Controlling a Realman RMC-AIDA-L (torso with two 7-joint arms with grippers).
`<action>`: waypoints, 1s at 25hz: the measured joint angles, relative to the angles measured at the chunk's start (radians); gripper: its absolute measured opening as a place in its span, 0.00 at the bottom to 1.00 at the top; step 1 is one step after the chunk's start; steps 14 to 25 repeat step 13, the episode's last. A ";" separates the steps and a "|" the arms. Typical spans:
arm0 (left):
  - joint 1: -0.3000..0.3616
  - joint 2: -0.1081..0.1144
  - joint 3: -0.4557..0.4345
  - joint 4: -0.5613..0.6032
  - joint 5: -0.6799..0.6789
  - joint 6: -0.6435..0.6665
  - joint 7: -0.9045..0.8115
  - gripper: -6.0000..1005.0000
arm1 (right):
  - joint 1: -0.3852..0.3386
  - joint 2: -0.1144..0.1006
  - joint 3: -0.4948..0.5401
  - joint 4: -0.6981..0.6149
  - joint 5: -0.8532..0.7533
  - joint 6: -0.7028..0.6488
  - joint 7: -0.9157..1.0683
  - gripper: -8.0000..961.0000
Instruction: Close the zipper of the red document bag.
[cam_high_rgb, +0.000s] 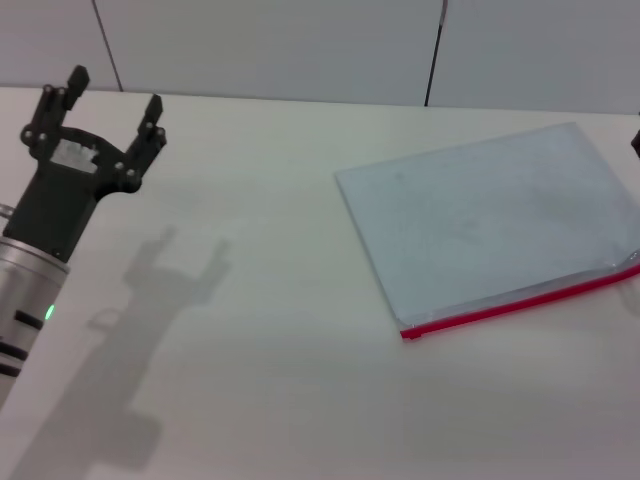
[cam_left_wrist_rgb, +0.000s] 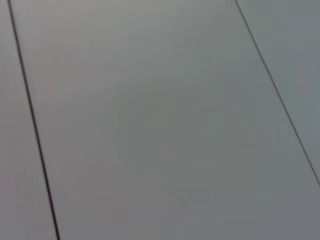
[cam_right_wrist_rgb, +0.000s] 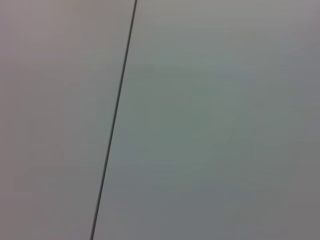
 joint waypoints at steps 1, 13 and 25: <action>0.002 0.000 0.000 0.004 -0.001 0.003 -0.010 0.80 | -0.001 0.000 0.000 0.000 0.000 -0.001 0.002 0.85; 0.021 -0.003 0.000 0.073 -0.008 0.035 -0.178 0.80 | -0.002 -0.002 0.002 0.005 0.002 0.001 0.004 0.85; 0.021 -0.003 0.000 0.073 -0.008 0.035 -0.178 0.80 | -0.002 -0.002 0.002 0.005 0.002 0.001 0.004 0.85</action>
